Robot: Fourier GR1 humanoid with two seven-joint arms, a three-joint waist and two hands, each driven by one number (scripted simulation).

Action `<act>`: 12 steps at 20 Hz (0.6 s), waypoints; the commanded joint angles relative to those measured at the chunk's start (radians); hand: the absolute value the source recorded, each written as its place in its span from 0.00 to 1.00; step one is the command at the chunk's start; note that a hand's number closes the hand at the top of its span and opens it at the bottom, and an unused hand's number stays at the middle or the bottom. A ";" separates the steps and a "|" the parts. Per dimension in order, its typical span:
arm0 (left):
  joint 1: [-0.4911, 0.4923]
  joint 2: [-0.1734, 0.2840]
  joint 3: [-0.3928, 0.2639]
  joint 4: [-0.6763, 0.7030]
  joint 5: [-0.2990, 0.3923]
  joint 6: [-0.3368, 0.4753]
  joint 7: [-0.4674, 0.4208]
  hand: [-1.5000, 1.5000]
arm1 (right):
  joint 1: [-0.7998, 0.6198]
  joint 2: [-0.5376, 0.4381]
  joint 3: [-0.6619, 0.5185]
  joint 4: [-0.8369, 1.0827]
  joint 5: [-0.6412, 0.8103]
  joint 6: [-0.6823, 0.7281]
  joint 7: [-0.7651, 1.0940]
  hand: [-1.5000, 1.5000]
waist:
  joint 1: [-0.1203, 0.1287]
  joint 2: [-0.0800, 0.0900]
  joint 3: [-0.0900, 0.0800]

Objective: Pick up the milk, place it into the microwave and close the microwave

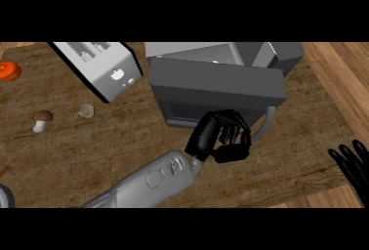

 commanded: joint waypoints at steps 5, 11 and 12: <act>-0.130 -0.001 0.078 0.110 0.124 0.010 -0.042 1.00 | -0.018 -0.030 -0.007 -0.058 -0.062 -0.031 0.070 0.00 | -0.024 0.016 -0.001; -0.196 -0.001 0.128 0.184 0.214 -0.020 -0.077 1.00 | -0.026 -0.055 -0.032 -0.061 -0.094 -0.034 0.090 0.00 | -0.037 0.022 0.002; -0.193 -0.001 0.135 0.202 0.226 -0.027 -0.088 1.00 | -0.027 -0.044 -0.029 -0.062 -0.101 -0.046 0.092 0.00 | -0.041 0.028 0.001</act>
